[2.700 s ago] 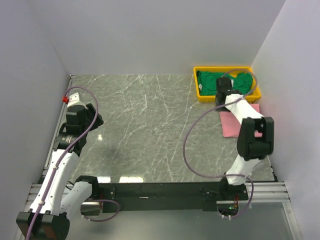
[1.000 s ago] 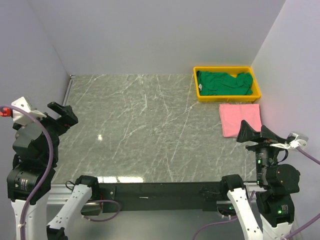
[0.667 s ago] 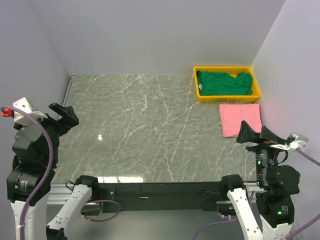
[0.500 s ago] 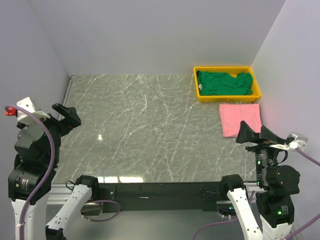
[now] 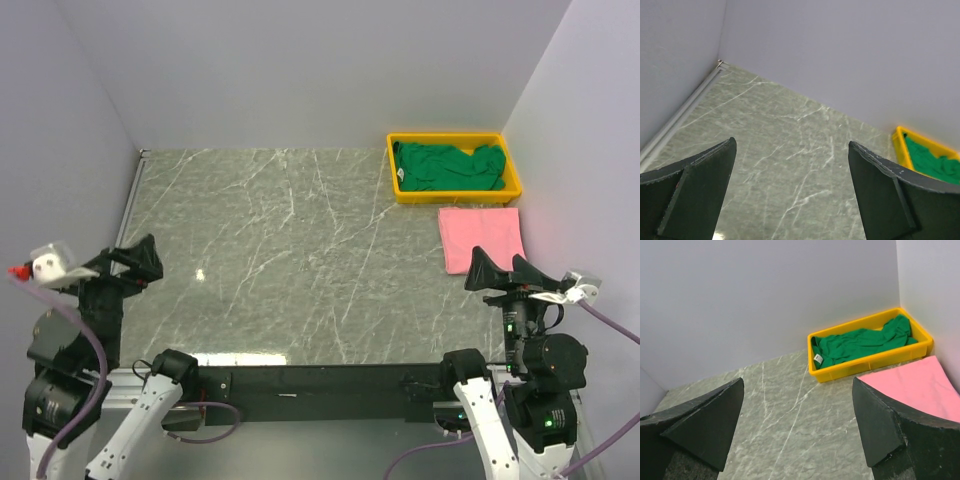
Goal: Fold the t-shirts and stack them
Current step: Reset both grippers
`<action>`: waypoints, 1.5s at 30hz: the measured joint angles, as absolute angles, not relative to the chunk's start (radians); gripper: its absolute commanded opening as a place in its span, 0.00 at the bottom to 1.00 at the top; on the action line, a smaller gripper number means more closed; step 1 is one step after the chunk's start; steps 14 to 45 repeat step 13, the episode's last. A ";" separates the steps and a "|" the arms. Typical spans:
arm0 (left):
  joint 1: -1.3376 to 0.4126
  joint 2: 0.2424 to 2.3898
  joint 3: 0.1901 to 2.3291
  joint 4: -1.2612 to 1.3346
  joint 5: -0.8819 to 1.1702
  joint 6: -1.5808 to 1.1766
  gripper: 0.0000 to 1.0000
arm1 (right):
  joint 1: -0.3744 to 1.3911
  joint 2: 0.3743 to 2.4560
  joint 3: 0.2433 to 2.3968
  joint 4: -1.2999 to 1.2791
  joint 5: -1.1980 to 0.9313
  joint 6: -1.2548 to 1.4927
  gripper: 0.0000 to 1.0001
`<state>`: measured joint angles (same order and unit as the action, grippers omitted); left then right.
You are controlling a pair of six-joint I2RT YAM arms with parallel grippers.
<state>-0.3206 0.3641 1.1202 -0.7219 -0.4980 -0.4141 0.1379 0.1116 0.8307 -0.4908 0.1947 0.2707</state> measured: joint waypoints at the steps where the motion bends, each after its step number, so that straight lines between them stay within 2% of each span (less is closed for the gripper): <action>1: -0.321 0.330 1.091 -0.704 -0.501 -0.418 0.99 | 0.138 0.107 0.825 -0.490 0.192 0.271 0.95; 5: -0.321 0.240 1.021 -0.639 -0.504 -0.431 0.99 | 0.138 0.104 0.823 -0.484 0.189 0.268 0.95; 13: -0.321 0.230 1.002 -0.557 -0.498 -0.408 1.00 | 0.138 0.072 0.823 -0.475 0.189 0.263 0.95; 45: -0.321 0.230 1.002 -0.557 -0.498 -0.408 1.00 | 0.138 0.072 0.823 -0.475 0.189 0.263 0.95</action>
